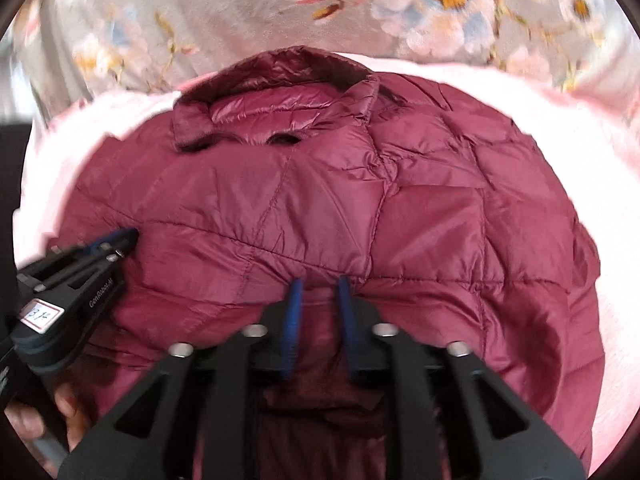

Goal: Fold large clothes
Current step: 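Lift the hem with both tools and fold it toward the collar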

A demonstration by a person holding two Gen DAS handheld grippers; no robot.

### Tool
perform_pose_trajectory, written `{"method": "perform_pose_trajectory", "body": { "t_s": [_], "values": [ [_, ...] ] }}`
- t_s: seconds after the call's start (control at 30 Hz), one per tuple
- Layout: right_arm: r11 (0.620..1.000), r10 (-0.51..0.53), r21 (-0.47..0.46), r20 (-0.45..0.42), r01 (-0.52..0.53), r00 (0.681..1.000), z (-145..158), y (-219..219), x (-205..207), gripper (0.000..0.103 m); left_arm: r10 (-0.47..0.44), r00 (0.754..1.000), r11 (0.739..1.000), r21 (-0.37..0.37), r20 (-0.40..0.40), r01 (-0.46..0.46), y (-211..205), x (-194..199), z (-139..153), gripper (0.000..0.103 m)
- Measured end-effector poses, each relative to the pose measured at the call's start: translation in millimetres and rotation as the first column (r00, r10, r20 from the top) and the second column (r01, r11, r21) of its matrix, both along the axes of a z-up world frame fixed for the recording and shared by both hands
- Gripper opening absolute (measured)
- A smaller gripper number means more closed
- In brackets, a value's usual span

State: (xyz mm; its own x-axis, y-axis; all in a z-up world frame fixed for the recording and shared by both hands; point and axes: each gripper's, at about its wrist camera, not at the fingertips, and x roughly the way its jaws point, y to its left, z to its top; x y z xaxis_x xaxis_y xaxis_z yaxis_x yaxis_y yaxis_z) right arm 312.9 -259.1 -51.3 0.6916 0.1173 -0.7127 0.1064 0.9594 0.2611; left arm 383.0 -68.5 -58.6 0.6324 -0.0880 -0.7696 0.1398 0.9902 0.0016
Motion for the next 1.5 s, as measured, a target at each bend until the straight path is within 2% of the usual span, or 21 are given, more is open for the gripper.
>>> {"method": "perform_pose_trajectory", "body": {
  "t_s": [0.07,0.17,0.27,0.37,0.5,0.6,0.63,0.67,0.7,0.73,0.77,0.83,0.9,0.97,1.03,1.1,1.17,1.3,1.37,1.43,1.5],
  "values": [
    [0.998,0.011,0.054,0.035,-0.013,0.999,18.8,-13.8,3.5,0.048,-0.016,0.999,0.995,-0.103,-0.033,0.012,16.4,9.4,17.7,0.045],
    [1.0,-0.002,0.026,0.076,0.0,0.997,41.3,-36.2,31.4,0.053,0.016,1.0,0.986,-0.164,-0.016,-0.019,33.5,36.1,49.6,0.05],
    [0.991,-0.053,0.126,0.081,0.043,0.995,42.2,-70.1,73.3,0.053,0.002,0.999,0.971,-0.24,-0.048,-0.014,34.8,73.2,60.3,0.065],
    [0.974,-0.055,0.222,0.036,0.046,0.998,29.8,-88.2,109.6,0.053,-0.004,0.988,0.943,-0.329,-0.153,-0.047,31.8,114.2,46.1,0.065],
    [0.972,-0.027,0.231,-0.068,0.042,0.997,3.6,-81.6,143.1,0.057,-0.02,0.973,0.929,-0.365,-0.232,-0.068,22.0,143.8,21.6,0.065],
    [0.976,0.026,0.22,-0.096,-0.004,0.995,-3.4,-60.9,149.8,0.057,-0.029,0.957,0.922,-0.377,-0.288,-0.085,15.4,151.8,7.3,0.059],
    [0.973,0.049,0.227,-0.09,-0.027,0.995,-1.6,-56.1,150.4,0.05,-0.037,0.956,0.92,-0.383,-0.29,-0.08,15.2,151.4,7.5,0.045],
    [0.968,0.075,0.244,-0.077,-0.054,0.994,1.8,-50.2,151.0,0.032,-0.06,0.954,0.917,-0.395,-0.295,-0.065,13.1,150.9,8.4,0.019],
    [0.958,0.096,0.278,-0.059,-0.076,0.994,6.4,-46.8,151.1,0.02,-0.075,0.951,0.915,-0.399,-0.299,-0.053,11.9,151.7,9.7,0.01],
    [0.948,0.101,0.307,-0.033,-0.085,0.994,11.4,-47.2,149.3,0.011,-0.078,0.954,0.917,-0.396,-0.29,-0.046,10.1,149.3,14.8,0.007],
    [0.936,0.095,0.338,0.016,-0.095,0.995,21.1,-49.4,144.9,0.008,-0.079,0.961,0.918,-0.395,-0.266,-0.034,9.8,146.3,21.5,0.005],
    [0.93,0.084,0.347,0.125,-0.123,0.989,44.1,-53.6,129.2,0.007,-0.089,0.976,0.925,-0.38,-0.198,0.007,9.9,136.3,38.5,0.005],
    [0.947,0.079,0.299,0.152,-0.122,0.985,50.2,-56.8,117.5,0.007,-0.1,0.986,0.937,-0.345,-0.13,0.049,12.2,124.3,49.8,0.005],
    [0.978,0.065,0.194,0.089,-0.081,0.994,35.5,-56.3,114.9,0.007,-0.102,0.988,0.955,-0.288,-0.112,0.066,10.4,118.3,44.8,0.005],
    [0.99,0.055,0.13,-0.001,-0.054,0.999,8.7,-54.9,118.0,0.007,-0.1,0.986,0.973,-0.222,-0.137,0.068,9.5,119.6,26.1,0.005],
    [0.992,0.047,0.119,-0.054,-0.041,0.997,-13.8,-59.3,116.4,0.007,-0.099,0.981,0.976,-0.207,-0.168,0.063,7.5,122.4,2.9,0.005],
    [0.992,0.05,0.121,-0.051,-0.044,0.997,-25.5,-59.0,113.8,0.006,-0.098,0.985,0.976,-0.207,-0.144,0.067,10.1,118.1,-6.4,0.008],
    [0.995,0.053,0.087,-0.048,-0.048,0.997,-27.5,-54.8,115.6,0.006,-0.101,0.991,0.985,-0.151,-0.09,0.087,5.6,113.2,-11.2,0.009],
    [0.993,0.051,0.106,-0.063,-0.044,0.997,-26.8,-57.5,117.6,0.007,-0.099,0.992,0.989,-0.121,-0.08,0.089,4.0,110.8,-8.2,0.015],
    [0.993,0.036,0.119,-0.078,-0.026,0.996,-13.0,-66.5,108.9,0.011,-0.108,0.992,0.99,-0.093,-0.065,0.102,6.0,104.6,-0.1,0.017],
    [0.995,0.018,0.103,-0.046,-0.013,0.999,6.1,-73.5,104.1,0.014,-0.123,0.992,0.99,-0.08,-0.028,0.12,15.2,95.5,18.0,0.017]
  ]
}}
